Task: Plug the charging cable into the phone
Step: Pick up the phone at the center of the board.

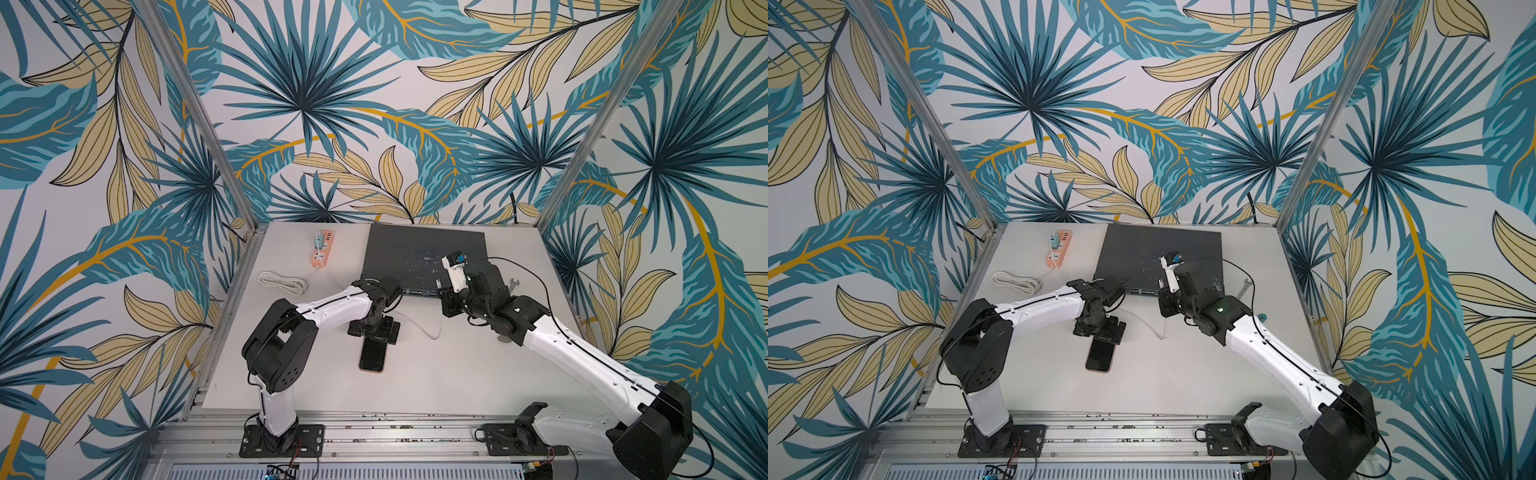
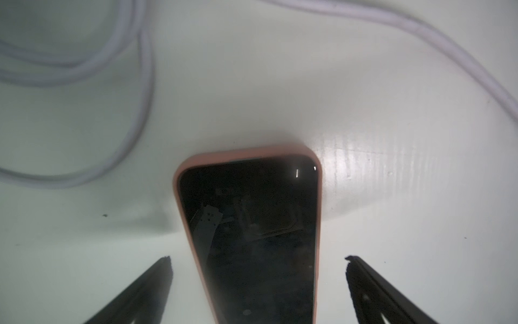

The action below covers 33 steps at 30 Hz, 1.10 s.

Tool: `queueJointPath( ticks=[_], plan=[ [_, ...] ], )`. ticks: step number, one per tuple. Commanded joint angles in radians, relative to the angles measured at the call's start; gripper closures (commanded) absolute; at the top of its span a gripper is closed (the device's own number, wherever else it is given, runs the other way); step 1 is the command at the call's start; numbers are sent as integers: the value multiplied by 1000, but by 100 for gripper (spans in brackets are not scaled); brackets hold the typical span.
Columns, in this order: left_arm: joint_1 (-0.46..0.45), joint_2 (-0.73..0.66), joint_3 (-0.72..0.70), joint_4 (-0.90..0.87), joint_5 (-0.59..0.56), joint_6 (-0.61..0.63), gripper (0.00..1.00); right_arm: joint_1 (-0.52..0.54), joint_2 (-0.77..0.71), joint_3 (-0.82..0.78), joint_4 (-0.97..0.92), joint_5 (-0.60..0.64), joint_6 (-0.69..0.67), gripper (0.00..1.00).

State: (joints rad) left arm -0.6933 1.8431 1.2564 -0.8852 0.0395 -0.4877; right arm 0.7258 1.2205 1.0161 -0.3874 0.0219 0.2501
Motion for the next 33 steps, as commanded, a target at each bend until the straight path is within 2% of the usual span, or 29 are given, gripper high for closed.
queueJointPath(
  ticks=[1, 13, 22, 27, 33],
  plan=[
    [-5, 35, 12, 22, -11, -12, 0, -9, 14, -12, -10, -22, -29, 100],
    [-5, 103, 52, 13, -33, -26, 0, -31, 14, -28, 1, -52, -51, 100],
    [-6, 88, -10, 37, -32, -68, 17, -54, -32, -67, -3, -50, -61, 100],
    [-9, 87, -30, 49, -32, -82, 37, -63, -47, -76, -9, -57, -68, 100],
    [-9, 103, -35, 55, -31, -101, 94, -69, -53, -67, -18, -57, -89, 100]
  ],
)
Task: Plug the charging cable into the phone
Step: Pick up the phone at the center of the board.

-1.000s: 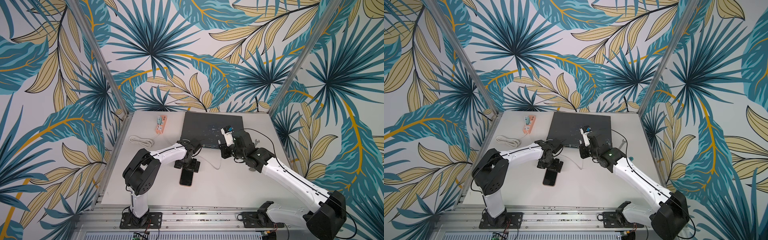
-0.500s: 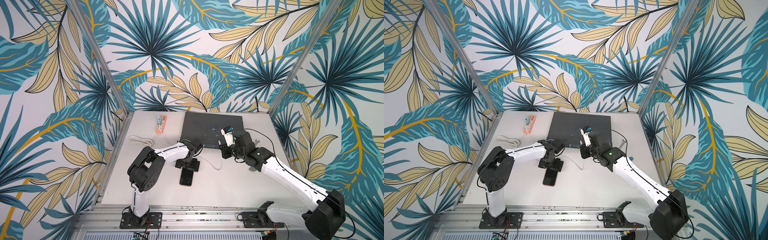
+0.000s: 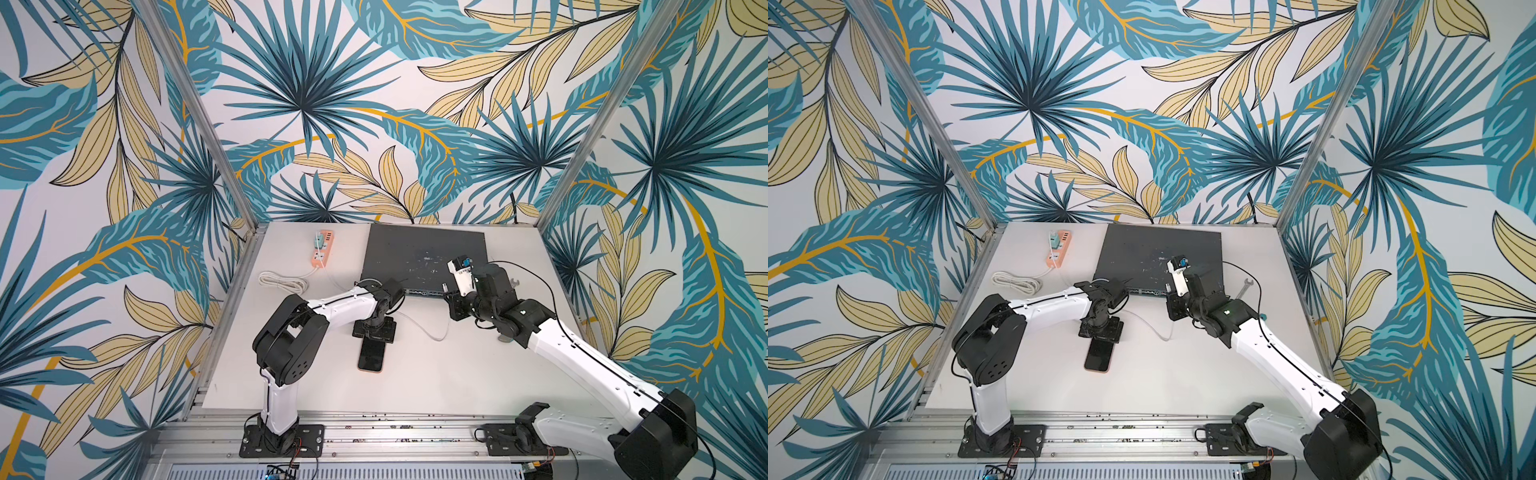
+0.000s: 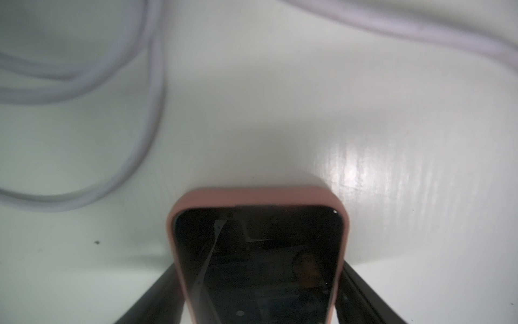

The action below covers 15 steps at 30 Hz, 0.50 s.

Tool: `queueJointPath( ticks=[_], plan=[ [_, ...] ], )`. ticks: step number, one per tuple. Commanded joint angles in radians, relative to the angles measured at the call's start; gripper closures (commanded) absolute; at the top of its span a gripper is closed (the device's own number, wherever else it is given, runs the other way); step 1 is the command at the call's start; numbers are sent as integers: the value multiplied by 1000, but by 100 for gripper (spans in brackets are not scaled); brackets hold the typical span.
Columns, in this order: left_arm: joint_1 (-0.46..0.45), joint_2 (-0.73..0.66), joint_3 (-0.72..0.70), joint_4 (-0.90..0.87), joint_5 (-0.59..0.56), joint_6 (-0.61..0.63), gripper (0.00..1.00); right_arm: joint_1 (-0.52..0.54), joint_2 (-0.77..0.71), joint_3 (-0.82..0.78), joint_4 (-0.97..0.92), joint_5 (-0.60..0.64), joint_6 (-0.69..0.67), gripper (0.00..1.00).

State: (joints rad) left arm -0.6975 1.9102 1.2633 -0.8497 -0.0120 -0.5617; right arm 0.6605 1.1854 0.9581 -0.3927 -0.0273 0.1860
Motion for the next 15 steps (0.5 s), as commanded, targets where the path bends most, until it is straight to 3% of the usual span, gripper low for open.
queueJointPath(
  ticks=[1, 15],
  plan=[
    [-5, 38, -42, 19, 21, -33, 100, -6, -18, -10, -12, -10, -27, 100],
    [-4, 19, -39, 20, 51, -126, 100, -11, 3, -58, 74, -57, -83, 100]
  ],
)
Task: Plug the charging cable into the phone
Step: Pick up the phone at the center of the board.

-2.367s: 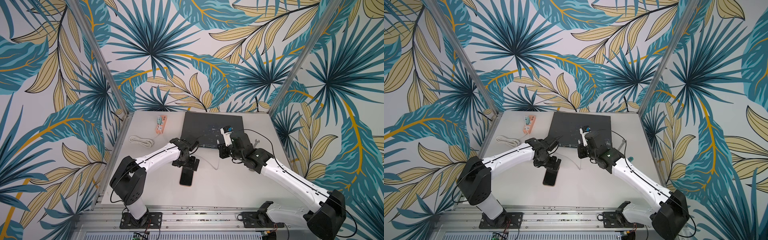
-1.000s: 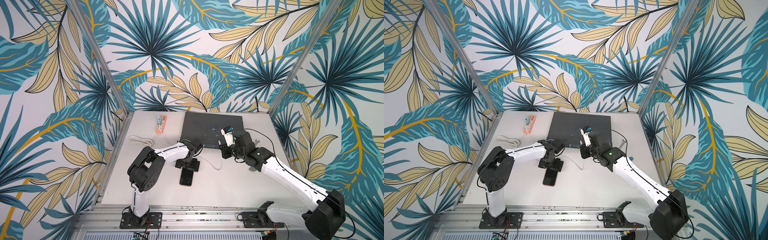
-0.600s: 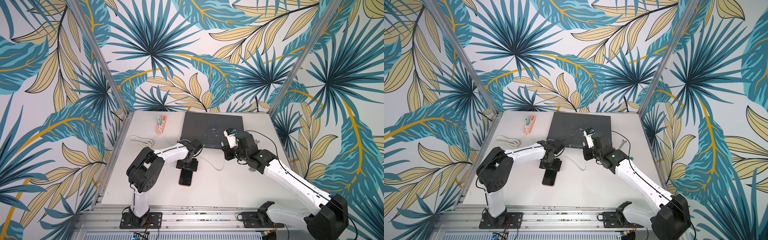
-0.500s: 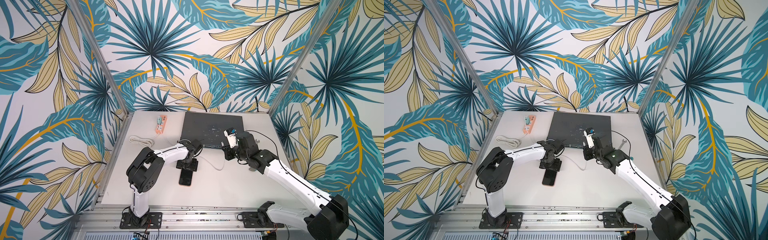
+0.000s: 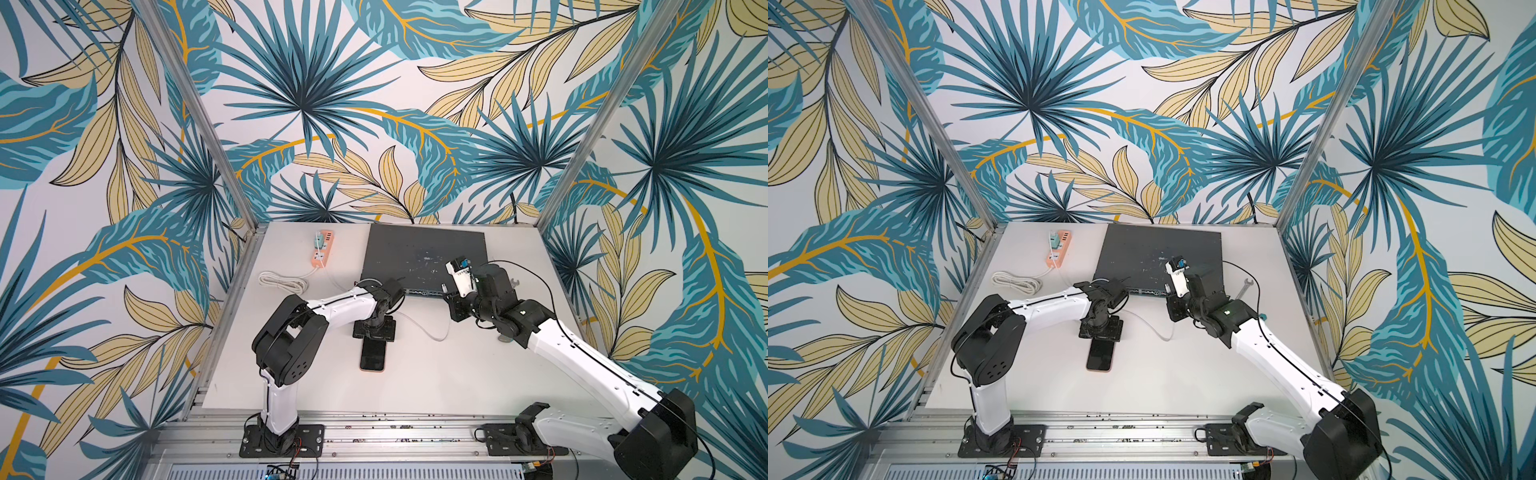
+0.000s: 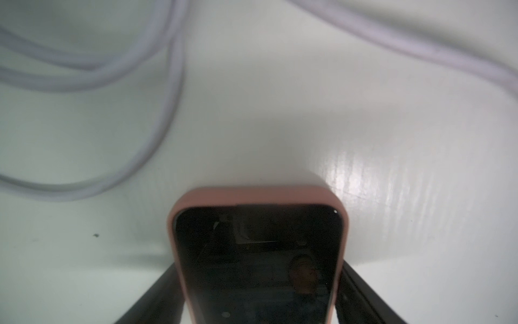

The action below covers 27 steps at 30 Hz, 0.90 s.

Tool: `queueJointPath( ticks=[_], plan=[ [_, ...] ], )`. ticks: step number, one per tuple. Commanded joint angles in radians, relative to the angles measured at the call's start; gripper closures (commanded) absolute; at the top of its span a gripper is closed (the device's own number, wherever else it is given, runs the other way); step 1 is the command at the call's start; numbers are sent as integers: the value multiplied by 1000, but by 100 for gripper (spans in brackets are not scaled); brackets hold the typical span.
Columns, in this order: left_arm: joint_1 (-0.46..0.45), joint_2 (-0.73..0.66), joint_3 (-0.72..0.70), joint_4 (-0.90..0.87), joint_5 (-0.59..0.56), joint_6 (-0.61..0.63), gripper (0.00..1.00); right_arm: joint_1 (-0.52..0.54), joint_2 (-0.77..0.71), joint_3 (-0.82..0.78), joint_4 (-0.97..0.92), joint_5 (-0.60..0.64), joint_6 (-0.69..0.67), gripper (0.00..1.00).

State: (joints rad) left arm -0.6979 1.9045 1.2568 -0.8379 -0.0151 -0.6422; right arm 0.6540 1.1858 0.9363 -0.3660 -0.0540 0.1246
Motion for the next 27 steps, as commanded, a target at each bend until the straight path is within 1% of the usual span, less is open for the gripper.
queueJointPath(
  ticks=[1, 4, 13, 19, 24, 27],
  plan=[
    [-2, 22, -24, -1, 48, -50, 100, -5, 9, -42, 57, -35, -22, 100],
    [6, 8, -9, -31, 30, -62, 100, -4, 36, -31, 59, -43, -11, 100],
    [58, -44, -43, 18, 25, -133, 100, -5, 60, 15, 81, -7, 56, 100],
    [130, -67, -40, 51, 100, -179, 100, -5, 92, 71, 63, 15, 62, 100],
    [144, -64, 5, 57, 120, -194, 100, -5, 98, 100, 47, 28, 51, 100],
    [146, -58, 26, 37, 123, -200, 100, -5, 98, 107, 44, 11, 34, 100]
  ],
)
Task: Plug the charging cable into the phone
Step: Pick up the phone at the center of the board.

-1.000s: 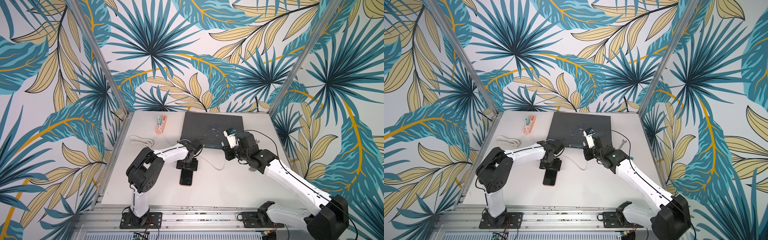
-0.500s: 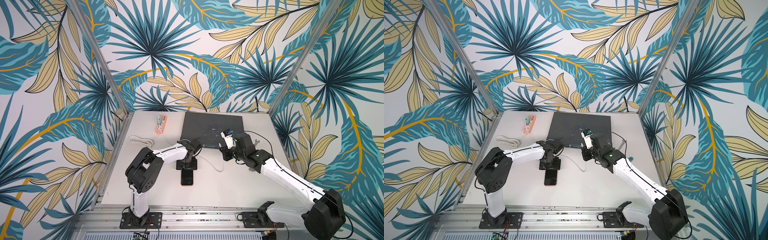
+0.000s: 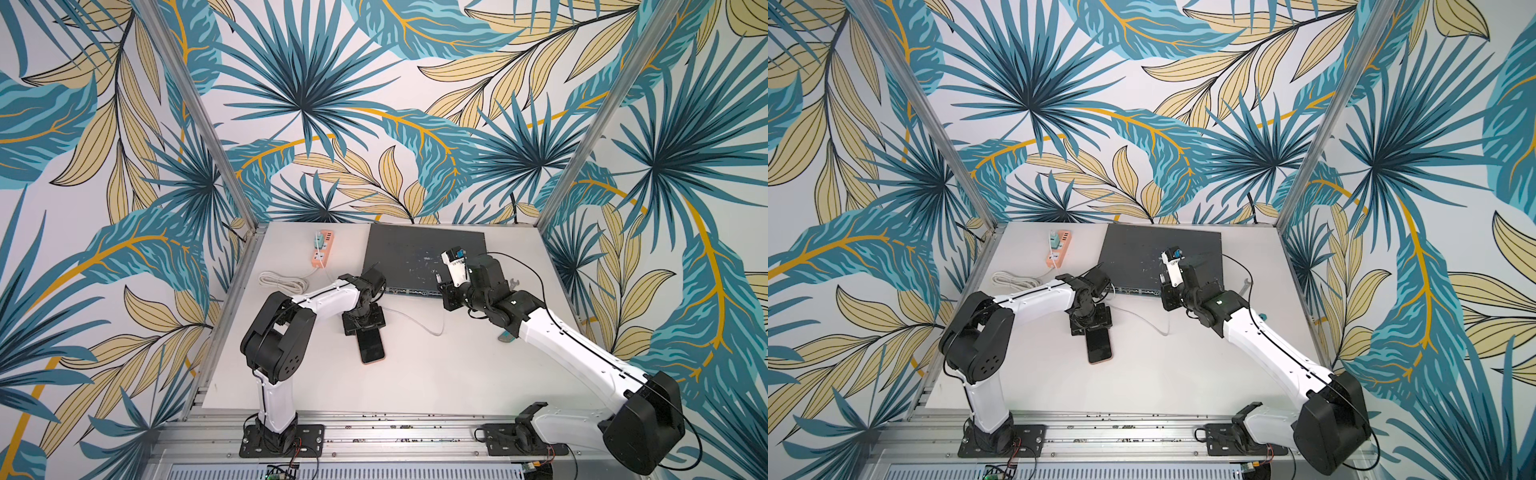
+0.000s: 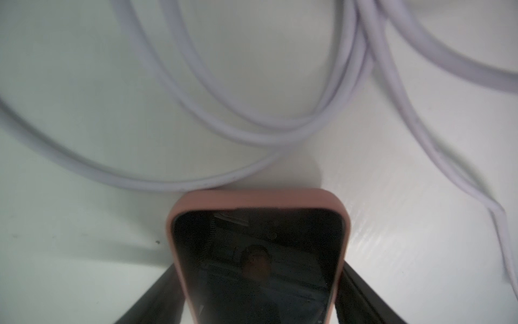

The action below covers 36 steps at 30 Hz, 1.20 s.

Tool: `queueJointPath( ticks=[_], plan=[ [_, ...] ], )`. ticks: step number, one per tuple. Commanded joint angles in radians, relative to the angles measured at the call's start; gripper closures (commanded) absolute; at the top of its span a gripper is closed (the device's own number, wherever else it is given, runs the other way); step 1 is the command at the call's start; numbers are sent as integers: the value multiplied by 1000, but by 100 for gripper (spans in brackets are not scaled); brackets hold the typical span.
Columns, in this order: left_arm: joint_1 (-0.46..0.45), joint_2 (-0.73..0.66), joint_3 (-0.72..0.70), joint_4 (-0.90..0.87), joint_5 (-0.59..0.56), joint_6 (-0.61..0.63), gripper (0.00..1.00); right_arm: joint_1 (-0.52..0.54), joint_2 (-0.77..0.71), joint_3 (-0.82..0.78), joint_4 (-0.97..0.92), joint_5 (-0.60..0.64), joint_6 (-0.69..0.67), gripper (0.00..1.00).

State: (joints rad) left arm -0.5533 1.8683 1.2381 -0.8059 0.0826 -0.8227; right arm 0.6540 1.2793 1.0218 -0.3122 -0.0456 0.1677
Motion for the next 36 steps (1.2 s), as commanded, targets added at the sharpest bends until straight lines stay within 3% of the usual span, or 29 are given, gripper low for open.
queueJointPath(
  ticks=[1, 9, 14, 24, 36],
  plan=[
    [3, -21, 46, 1, 26, -25, 100, -5, 7, 21, -12, 4, -21, 100],
    [3, -30, 25, -4, 52, -119, 100, -5, 14, 44, -46, 35, -74, 100],
    [4, -24, 47, -13, 87, -131, 100, -5, 6, -5, 6, -21, -79, 100],
    [12, -73, 70, -60, 35, -165, 100, -5, 75, -2, 63, -114, -71, 100],
    [178, -207, -80, 87, 167, -297, 100, -3, 156, 154, -32, 3, -170, 100]
  ],
)
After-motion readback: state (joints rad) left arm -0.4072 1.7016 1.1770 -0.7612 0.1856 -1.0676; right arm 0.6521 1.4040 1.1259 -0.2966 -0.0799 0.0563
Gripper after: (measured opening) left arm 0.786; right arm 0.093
